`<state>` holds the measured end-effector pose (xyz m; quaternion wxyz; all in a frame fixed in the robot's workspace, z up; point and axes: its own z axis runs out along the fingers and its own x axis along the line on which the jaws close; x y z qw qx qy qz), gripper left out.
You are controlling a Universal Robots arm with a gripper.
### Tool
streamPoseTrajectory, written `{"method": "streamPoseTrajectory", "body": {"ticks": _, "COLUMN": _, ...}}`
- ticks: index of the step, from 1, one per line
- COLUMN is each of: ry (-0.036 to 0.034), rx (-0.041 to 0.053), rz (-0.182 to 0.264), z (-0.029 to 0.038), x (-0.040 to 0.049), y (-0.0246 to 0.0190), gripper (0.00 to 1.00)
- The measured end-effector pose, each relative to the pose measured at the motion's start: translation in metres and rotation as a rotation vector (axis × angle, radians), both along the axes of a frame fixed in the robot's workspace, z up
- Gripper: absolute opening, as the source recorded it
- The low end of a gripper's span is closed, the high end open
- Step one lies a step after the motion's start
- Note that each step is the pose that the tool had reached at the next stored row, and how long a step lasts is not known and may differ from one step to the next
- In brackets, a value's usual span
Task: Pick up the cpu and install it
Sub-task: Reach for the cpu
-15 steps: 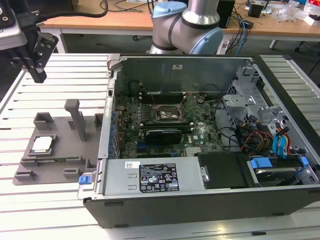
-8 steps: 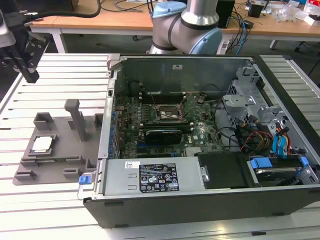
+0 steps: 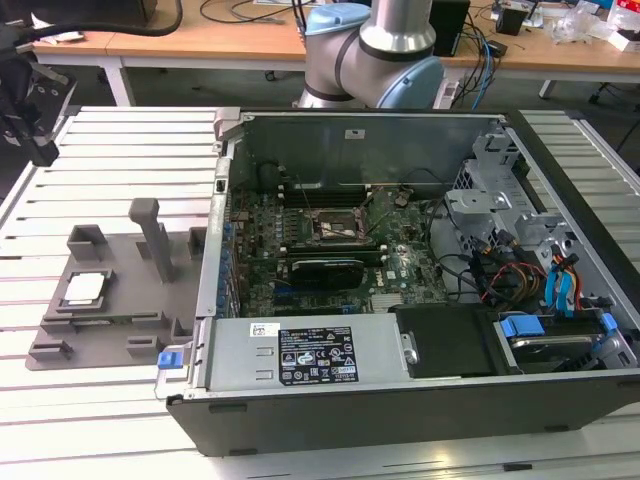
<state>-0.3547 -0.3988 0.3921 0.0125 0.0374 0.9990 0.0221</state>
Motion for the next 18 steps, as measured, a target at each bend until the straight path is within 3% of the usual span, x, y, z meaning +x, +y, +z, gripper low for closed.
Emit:
{"method": "streamPoseTrajectory", "body": {"ticks": 10, "ry": 0.0000, "rx": 0.0000, "rz": 0.000, "z": -0.0002, "x": -0.0262, "y": 0.0000, "gripper": 0.11}}
{"method": "streamPoseTrajectory", "body": {"ticks": 18, "ry": 0.0000, "rx": 0.0000, "rz": 0.000, "z": -0.0002, "x": -0.0271, "y": 0.0000, "gripper": 0.11}}
